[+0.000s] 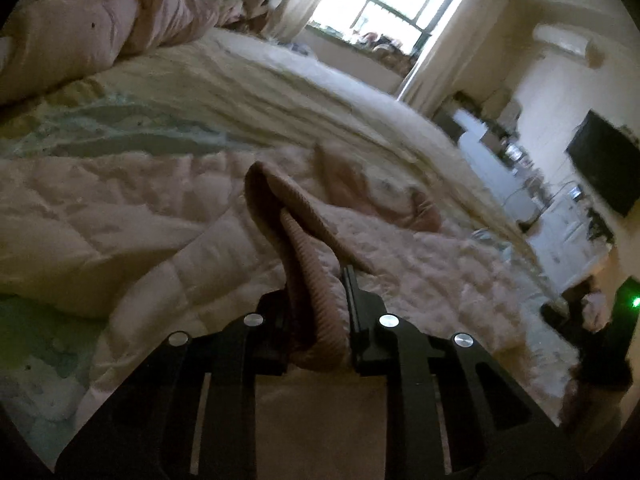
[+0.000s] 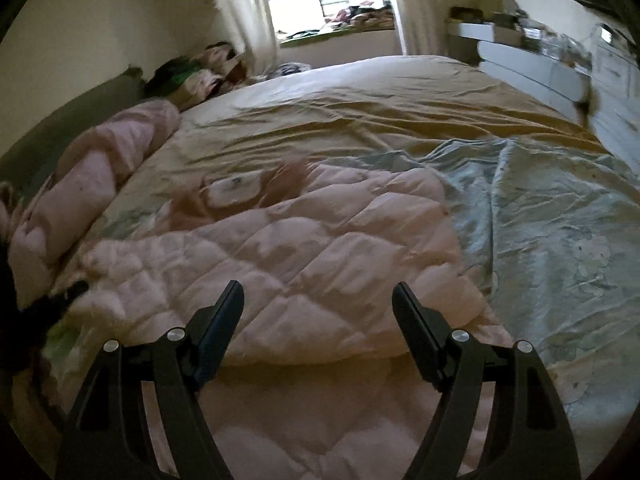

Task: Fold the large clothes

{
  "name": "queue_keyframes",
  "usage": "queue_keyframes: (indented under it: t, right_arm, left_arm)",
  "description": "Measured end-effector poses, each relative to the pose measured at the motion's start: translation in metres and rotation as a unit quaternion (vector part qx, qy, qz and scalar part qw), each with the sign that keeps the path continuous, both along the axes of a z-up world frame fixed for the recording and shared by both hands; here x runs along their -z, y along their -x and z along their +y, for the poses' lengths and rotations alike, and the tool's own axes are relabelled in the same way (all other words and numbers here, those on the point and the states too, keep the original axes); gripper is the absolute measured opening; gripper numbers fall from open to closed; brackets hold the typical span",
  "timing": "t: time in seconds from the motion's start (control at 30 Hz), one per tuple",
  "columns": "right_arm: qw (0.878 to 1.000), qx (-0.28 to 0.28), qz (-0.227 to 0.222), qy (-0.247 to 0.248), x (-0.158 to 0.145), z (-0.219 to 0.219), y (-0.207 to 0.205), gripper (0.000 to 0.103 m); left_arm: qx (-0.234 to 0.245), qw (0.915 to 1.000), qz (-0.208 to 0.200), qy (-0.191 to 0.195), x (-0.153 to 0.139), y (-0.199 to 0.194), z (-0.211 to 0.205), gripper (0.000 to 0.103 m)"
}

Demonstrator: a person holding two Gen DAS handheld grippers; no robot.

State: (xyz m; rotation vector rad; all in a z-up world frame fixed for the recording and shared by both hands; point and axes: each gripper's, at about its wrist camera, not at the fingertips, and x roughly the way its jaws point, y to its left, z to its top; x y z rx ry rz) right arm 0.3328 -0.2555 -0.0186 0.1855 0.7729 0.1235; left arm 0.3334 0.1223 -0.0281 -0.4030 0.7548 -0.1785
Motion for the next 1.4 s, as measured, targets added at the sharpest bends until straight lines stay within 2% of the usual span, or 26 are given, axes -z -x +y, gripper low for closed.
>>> queue_keyframes:
  t: [0.23, 0.37, 0.4, 0.43, 0.5, 0.63, 0.73, 0.77, 0.8, 0.87, 0.97, 1.07, 1.2, 1.27, 1.33, 1.4]
  right_arm:
    - [0.999, -0.027, 0.017, 0.033, 0.008, 0.028, -0.045, 0.075]
    - [0.996, -0.019, 0.062, 0.063, 0.031, 0.032, -0.080, 0.075]
    - [0.993, -0.006, 0.087, 0.077, 0.043, 0.029, -0.090, 0.076]
    - [0.991, -0.003, 0.115, 0.074, 0.056, 0.025, -0.098, 0.076]
    - [0.990, 0.000, 0.132, 0.058, 0.072, 0.019, -0.105, 0.076]
    - [0.988, -0.006, 0.121, 0.091, 0.084, 0.025, -0.105, 0.079]
    - [0.988, -0.011, 0.116, 0.106, 0.081, 0.029, -0.101, 0.079]
    - [0.988, -0.012, 0.115, 0.104, 0.077, 0.029, -0.098, 0.079]
    - [0.989, -0.014, 0.107, 0.097, 0.071, 0.029, -0.091, 0.079]
    - [0.993, -0.026, 0.081, 0.083, 0.055, 0.032, -0.073, 0.079]
    - [0.994, -0.051, 0.058, 0.083, 0.045, 0.038, -0.051, 0.079]
    - [0.993, -0.061, 0.067, 0.078, 0.044, 0.038, -0.037, 0.079]
    - [0.991, -0.051, 0.102, 0.073, 0.056, 0.032, -0.041, 0.081]
    - [0.988, -0.048, 0.129, 0.068, 0.067, 0.030, -0.046, 0.083]
    - [0.987, -0.049, 0.133, 0.072, 0.074, 0.032, -0.047, 0.084]
    - [0.987, -0.049, 0.133, 0.080, 0.079, 0.035, -0.048, 0.085]
  left_arm:
    - [-0.026, 0.9963, 0.081, 0.015, 0.042, -0.014, 0.013, 0.017]
    - [-0.035, 0.9937, 0.094, 0.049, 0.052, -0.012, 0.024, 0.020]
    - [-0.036, 0.9936, 0.095, 0.050, 0.051, -0.011, 0.023, 0.020]
    - [-0.036, 0.9936, 0.096, 0.049, 0.051, -0.011, 0.023, 0.021]
    - [-0.034, 0.9940, 0.096, 0.040, 0.050, -0.011, 0.018, 0.023]
    - [-0.034, 0.9947, 0.094, 0.024, 0.048, -0.010, 0.014, 0.024]
    - [-0.047, 0.9960, 0.075, 0.011, 0.031, -0.004, 0.017, 0.030]
    - [-0.053, 0.9970, 0.056, -0.006, 0.018, 0.001, 0.017, 0.033]
    - [-0.057, 0.9972, 0.045, -0.017, 0.011, 0.003, 0.017, 0.041]
    - [-0.056, 0.9975, 0.028, -0.033, -0.004, 0.009, 0.012, 0.051]
    - [-0.029, 0.9983, 0.026, -0.043, -0.010, 0.009, -0.007, 0.061]
    - [0.009, 0.9971, 0.037, -0.065, -0.003, 0.004, -0.030, 0.064]
    - [0.042, 0.9929, 0.078, -0.079, 0.026, -0.002, -0.055, 0.064]
    - [0.040, 0.9931, 0.086, -0.068, 0.036, -0.004, -0.054, 0.067]
    - [0.038, 0.9944, 0.090, -0.039, 0.045, -0.005, -0.046, 0.067]
    - [0.037, 0.9948, 0.089, -0.031, 0.047, -0.004, -0.044, 0.067]
